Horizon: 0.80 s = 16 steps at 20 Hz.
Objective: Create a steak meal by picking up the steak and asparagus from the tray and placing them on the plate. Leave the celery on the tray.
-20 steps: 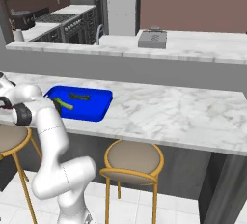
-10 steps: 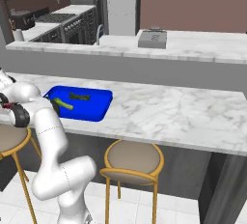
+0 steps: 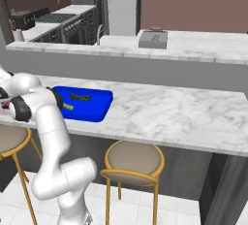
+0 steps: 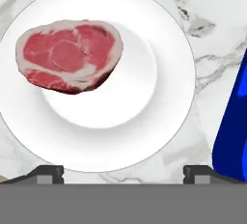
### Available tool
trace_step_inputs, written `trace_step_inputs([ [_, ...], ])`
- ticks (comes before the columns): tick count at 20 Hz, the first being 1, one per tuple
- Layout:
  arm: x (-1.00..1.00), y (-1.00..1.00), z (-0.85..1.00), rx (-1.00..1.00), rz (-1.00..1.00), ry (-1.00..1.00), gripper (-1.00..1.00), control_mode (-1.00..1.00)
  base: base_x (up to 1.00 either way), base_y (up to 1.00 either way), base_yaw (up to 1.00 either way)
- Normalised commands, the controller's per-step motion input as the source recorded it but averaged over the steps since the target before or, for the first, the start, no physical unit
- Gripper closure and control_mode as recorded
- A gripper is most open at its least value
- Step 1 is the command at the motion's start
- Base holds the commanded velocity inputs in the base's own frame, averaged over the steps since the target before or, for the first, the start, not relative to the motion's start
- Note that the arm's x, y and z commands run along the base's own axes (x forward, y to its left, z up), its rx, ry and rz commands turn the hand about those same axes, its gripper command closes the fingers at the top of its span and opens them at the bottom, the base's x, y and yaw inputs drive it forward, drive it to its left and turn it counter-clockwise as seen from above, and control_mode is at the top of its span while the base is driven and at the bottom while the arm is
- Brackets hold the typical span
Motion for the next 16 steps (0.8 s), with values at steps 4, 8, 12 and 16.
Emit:
trace_step_inputs([
  [4,-0.61,-0.91,0.22,0.15,0.0,-0.12,-1.0,-1.0,0.0,0.0,0.0],
  [8,-0.39,-0.9,0.41,0.15,0.0,-0.11,-1.0,-1.0,0.0,0.0,0.0],
  [12,-0.2,-0.98,0.38,0.05,0.0,-0.02,-1.0,-1.0,0.0,0.0,0.0],
  [16,-0.01,-0.98,0.47,0.0,0.0,0.0,-1.0,-1.0,0.0,0.0,0.0],
])
